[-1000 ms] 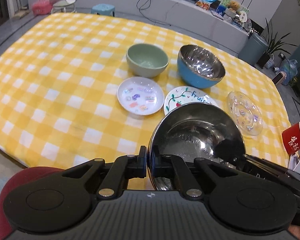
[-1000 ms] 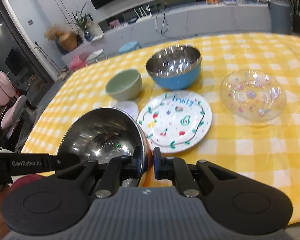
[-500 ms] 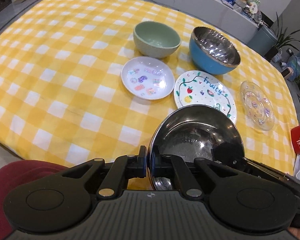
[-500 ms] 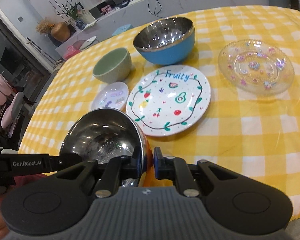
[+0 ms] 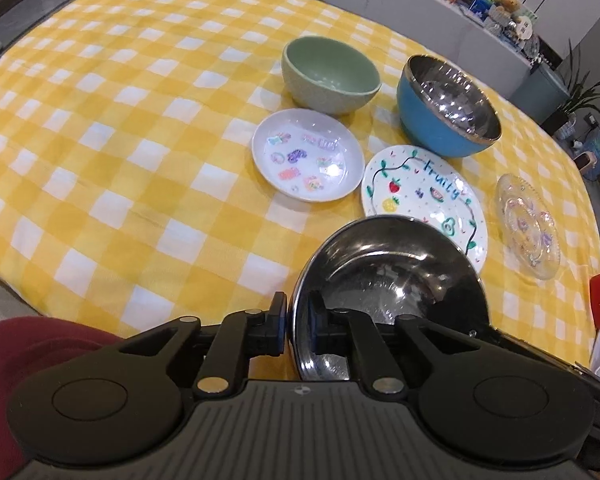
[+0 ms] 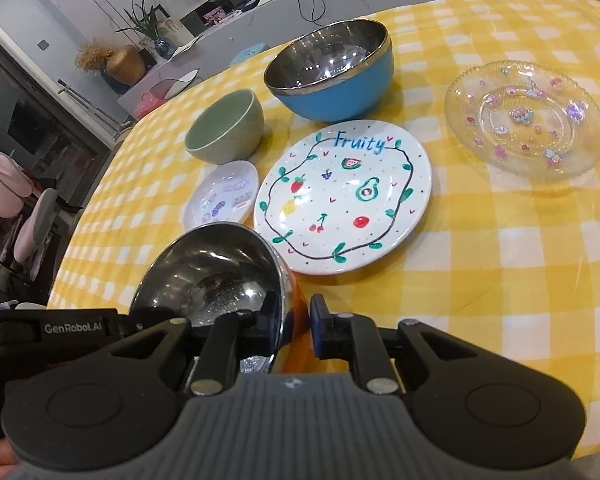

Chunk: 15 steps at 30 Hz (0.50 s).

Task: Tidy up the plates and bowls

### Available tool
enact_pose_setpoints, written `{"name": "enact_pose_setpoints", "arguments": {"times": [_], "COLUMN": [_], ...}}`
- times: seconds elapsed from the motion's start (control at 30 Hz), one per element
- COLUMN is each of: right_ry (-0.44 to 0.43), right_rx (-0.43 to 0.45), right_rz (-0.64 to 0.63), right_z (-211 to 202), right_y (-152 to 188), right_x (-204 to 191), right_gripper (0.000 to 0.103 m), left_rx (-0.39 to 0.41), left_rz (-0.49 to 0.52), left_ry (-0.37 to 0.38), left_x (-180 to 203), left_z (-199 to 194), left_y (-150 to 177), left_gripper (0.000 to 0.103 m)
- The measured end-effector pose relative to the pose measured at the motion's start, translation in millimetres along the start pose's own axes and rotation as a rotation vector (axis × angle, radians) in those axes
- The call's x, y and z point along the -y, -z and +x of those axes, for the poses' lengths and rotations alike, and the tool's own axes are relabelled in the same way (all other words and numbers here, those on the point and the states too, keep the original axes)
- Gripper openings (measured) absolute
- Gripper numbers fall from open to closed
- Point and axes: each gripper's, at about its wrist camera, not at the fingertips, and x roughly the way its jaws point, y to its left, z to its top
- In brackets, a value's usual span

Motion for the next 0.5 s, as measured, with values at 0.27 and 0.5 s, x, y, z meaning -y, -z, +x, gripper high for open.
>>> {"name": "enact_pose_setpoints", "arguments": {"times": [0.27, 0.5], "right_ry": [-0.015, -0.026], "right_rx": [0.036, 0.098], "right_rz": [-0.073, -0.138], "right_z": [-14.1, -38.2], "right_y": [-3.0, -6.6], "right_x": [-7.0, -10.3], "right_gripper": [0.049, 0.077], "left_rx": [0.058, 0.231], "left_rz": [-0.019, -0.047], "left_ry": [0.039, 0.142], "left_x": [-2.5, -6.0], "left_z": [-6.7, -33.1], "left_y": [-2.6, -3.9], "left_gripper": [0.025, 0.055]}}
